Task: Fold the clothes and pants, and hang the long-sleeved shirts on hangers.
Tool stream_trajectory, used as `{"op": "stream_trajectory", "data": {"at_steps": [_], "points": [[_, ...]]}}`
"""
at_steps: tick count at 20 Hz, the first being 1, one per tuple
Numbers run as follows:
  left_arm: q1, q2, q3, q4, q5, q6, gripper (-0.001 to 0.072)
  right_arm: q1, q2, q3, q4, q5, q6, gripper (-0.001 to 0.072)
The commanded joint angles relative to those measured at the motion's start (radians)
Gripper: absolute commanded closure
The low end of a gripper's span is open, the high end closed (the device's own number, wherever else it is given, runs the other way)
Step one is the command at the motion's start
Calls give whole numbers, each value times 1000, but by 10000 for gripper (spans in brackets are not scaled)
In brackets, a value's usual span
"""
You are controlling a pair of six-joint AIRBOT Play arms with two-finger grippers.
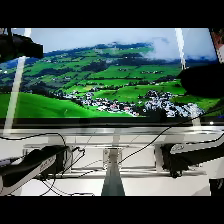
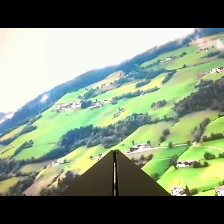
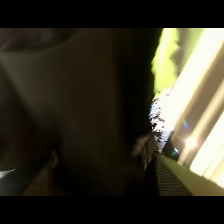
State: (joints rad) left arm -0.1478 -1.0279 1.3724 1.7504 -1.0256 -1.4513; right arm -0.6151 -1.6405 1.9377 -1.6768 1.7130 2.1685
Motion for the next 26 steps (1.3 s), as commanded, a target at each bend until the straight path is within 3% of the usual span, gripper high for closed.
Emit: {"op": "stream_trajectory", "data": {"at_steps": [1, 3, 7, 12, 14, 15, 20, 26], "points": [[1, 1, 0, 3, 0, 0, 699, -26, 0, -11, -28, 23, -60, 14], [1, 1, 0, 3, 0, 0, 699, -11, 0, -11, -9, -10, -123, 31], [1, 1, 0, 3, 0, 0, 699, 103, 0, -11, 86, -146, -355, 47], [1, 1, 0, 3, 0, 0, 699, 375, 2, -11, 270, -275, -476, 545], [1, 1, 0, 3, 0, 0, 698, 496, 5, -10, 348, -310, -569, 606], [1, 1, 0, 3, 0, 0, 699, 552, 8, -10, 360, -318, -595, 687], [1, 1, 0, 3, 0, 0, 699, 799, 10, -9, 232, -325, -649, 690], [1, 1, 0, 3, 0, 0, 699, 889, 10, -9, 217, -328, -649, 690]]}}
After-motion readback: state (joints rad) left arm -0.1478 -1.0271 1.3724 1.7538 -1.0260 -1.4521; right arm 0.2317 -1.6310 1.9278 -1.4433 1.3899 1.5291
